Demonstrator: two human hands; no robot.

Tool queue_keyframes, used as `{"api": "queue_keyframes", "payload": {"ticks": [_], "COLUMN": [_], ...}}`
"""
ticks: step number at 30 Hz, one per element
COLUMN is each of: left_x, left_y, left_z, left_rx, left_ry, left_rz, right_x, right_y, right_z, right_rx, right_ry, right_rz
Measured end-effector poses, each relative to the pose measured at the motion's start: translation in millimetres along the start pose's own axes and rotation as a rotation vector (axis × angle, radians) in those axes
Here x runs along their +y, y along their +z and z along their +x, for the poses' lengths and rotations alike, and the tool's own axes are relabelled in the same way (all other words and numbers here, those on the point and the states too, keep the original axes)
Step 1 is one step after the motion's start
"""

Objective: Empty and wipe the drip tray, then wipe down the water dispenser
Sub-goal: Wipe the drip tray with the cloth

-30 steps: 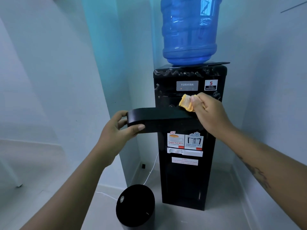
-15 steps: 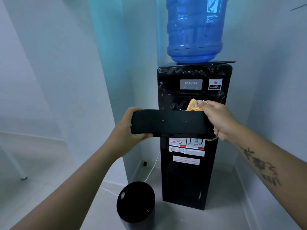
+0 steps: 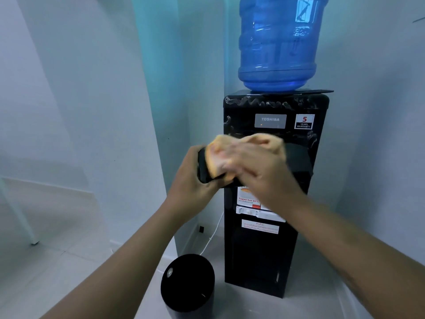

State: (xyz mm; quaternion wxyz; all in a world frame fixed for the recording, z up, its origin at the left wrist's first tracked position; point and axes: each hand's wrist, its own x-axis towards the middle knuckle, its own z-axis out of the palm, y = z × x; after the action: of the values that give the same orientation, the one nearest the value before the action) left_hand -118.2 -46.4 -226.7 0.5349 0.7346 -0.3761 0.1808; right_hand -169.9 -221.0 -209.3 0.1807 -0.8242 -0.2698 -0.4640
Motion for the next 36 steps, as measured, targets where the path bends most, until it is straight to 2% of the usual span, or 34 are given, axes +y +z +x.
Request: {"api": "queue_keyframes", "payload": {"ticks": [2, 3, 5, 8, 9, 12, 14, 18, 19, 21, 24, 26, 28, 31, 34, 36], "left_x": [4, 3, -1, -1, 3, 2, -2, -2, -1, 0, 4, 4, 4, 4, 4, 0], "left_y": [3, 1, -5, -4, -1, 2, -7, -19, -18, -11, -5, -10, -17, -14, -1, -2], "left_z": [2, 1, -3, -3, 0, 2, 1, 0, 1, 3, 1, -1, -1, 1, 0, -2], "left_rx": [-0.009, -0.004, 0.025, 0.015, 0.005, -0.013, 0.021, 0.033, 0.029, 0.019, 0.005, 0.004, 0.011, 0.009, -0.015, -0.001], "left_ry": [0.064, 0.037, -0.036, -0.038, -0.027, 0.019, -0.029, -0.085, -0.110, -0.136, -0.146, -0.134, -0.128, -0.160, -0.188, -0.211], "left_rz": [0.018, -0.009, -0.049, -0.032, -0.033, -0.039, -0.095, -0.170, -0.202, -0.261, -0.318, -0.330, -0.331, -0.346, -0.352, -0.376], "right_x": [-3, 3, 17, 13, 4, -5, 12, 44, 40, 22, 10, 25, 42, 37, 16, 18], "right_y": [3, -2, -17, -16, -7, 11, -3, -27, -21, -4, 2, -13, -28, -24, -3, -4], "right_z": [3, 3, -2, -4, 0, 5, -5, -36, -35, -21, -9, -18, -29, -26, -9, -8], "right_rx": [-0.166, -0.198, -0.195, -0.202, -0.233, -0.319, -0.298, -0.117, -0.093, -0.098, -0.232, -0.286, -0.290, -0.213, -0.183, -0.229], "right_ry": [-0.129, -0.151, -0.033, 0.220, 0.213, 0.002, -0.038, 0.424, 0.464, 0.347, 0.117, 0.130, 0.258, 0.340, 0.189, 0.083], "right_rz": [-0.076, -0.164, -0.280, -0.272, -0.272, -0.286, -0.288, -0.188, -0.188, -0.241, -0.227, -0.294, -0.296, -0.242, -0.239, -0.190]}}
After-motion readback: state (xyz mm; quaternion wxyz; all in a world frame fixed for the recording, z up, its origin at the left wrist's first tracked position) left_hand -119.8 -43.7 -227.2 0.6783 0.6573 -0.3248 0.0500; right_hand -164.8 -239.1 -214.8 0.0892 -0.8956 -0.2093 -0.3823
